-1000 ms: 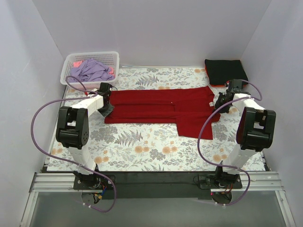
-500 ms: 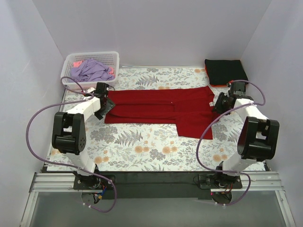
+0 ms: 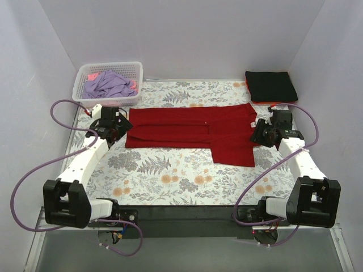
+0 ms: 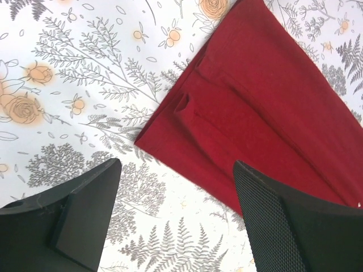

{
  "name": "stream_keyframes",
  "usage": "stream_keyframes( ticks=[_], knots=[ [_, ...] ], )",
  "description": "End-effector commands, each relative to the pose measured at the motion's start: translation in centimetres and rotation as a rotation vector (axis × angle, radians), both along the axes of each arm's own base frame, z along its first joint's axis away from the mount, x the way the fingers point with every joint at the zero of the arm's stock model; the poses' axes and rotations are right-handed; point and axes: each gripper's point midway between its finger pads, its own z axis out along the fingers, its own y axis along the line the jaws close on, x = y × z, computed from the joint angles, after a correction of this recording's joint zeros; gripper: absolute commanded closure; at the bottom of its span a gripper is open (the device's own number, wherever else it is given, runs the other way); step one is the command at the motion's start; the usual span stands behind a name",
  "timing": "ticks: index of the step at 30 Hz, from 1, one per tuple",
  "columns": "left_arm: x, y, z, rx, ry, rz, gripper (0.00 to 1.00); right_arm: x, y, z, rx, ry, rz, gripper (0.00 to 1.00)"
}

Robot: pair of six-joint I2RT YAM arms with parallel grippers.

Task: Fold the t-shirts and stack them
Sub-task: Fold the tshirt

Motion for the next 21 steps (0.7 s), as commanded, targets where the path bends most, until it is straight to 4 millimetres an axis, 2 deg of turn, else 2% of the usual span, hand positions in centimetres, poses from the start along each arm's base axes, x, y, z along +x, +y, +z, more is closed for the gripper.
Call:
stream_keyframes(
  ticks=[1,4,8,13,16,18,21],
  knots=[
    [-1.8,0.4,-0.3,0.026,-0.015,-0.033,0.22,-1.3,0.2,-0.8,-0.004,0.025,0.025,0.53],
    [-2.6,0.3,-0.1,0.017,-0.039,-0.044,0.24,-1.8,0.7,-1.9,0.018,0.058,0.038,0.54],
    [-3.4,0.3,-1.3,0.019,-0.031,-0.061,0.26,-1.7,0.1,-3.1,-0.01,0.073,0.022,0.55],
    [-3.2,-0.3,-2.0,0.003,-0.009,-0.09,0.26,-1.8,1.0,-3.9,0.035,0.102,0.049,0.55],
    [-3.0,-0.7,-1.8,-0.009,-0.017,-0.11,0.26,-2.4,0.6,-4.7,0.006,0.124,0.032,0.55],
    [-2.8,-1.1,-1.9,-0.022,-0.019,-0.123,0.27,-2.4,0.2,-4.8,-0.015,0.127,0.021,0.55],
    [-2.3,-1.4,-2.2,-0.033,-0.005,-0.131,0.28,-1.2,-0.3,-3.8,-0.035,0.094,0.013,0.55]
  ],
)
